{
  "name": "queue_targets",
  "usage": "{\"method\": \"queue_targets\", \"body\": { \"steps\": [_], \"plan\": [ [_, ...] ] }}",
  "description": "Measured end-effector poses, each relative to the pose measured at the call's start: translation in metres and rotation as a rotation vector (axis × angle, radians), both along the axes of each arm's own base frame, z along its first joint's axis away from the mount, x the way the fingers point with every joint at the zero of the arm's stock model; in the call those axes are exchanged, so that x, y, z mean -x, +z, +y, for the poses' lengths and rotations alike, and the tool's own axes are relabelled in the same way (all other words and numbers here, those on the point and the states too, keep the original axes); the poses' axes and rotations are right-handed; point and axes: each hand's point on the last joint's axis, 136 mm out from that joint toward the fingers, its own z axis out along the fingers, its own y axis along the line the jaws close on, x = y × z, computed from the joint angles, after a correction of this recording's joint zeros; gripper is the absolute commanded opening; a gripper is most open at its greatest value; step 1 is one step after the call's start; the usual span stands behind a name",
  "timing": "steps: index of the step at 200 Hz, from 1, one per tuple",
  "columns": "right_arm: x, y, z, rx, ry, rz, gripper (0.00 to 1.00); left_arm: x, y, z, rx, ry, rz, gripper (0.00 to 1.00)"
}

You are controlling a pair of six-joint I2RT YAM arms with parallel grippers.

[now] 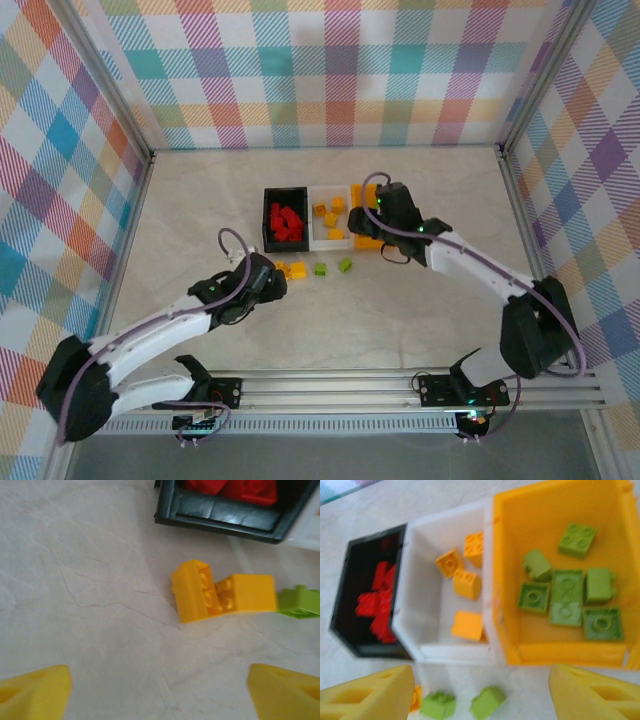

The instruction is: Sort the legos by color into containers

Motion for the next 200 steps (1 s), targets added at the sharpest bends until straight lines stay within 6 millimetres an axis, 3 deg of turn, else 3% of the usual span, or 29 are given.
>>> {"method": "queue_targets", "body": {
  "steps": [42, 73, 93, 151, 182, 200],
  "plan": [
    [0.029, -0.012, -0.01, -0.01, 0.014, 0.012, 0.72, -0.027, -0.037, -0.004, -0.039, 0.018, 0.045, 0.79],
    [0.035, 0.0, -0.014, -0.033, 0.013, -0.019, 0.72, -0.056, -0.036, -0.015, -0.008, 0.027, 0.006, 0.78],
    [0.036, 0.008, -0.015, -0.049, 0.013, -0.044, 0.72, -0.063, -0.04, -0.02, -0.004, 0.021, -0.003, 0.78],
    [0.044, 0.0, -0.02, -0.048, 0.011, -0.036, 0.71, -0.082, -0.047, -0.032, 0.009, 0.009, -0.035, 0.51],
    [0.047, 0.001, -0.022, -0.056, 0.009, -0.04, 0.72, -0.081, -0.049, -0.03, 0.014, 0.015, -0.04, 0.35],
    [0.047, 0.004, -0.022, -0.064, 0.009, -0.045, 0.72, -0.076, -0.052, -0.025, 0.015, 0.023, -0.039, 0.33]
  ]
}}
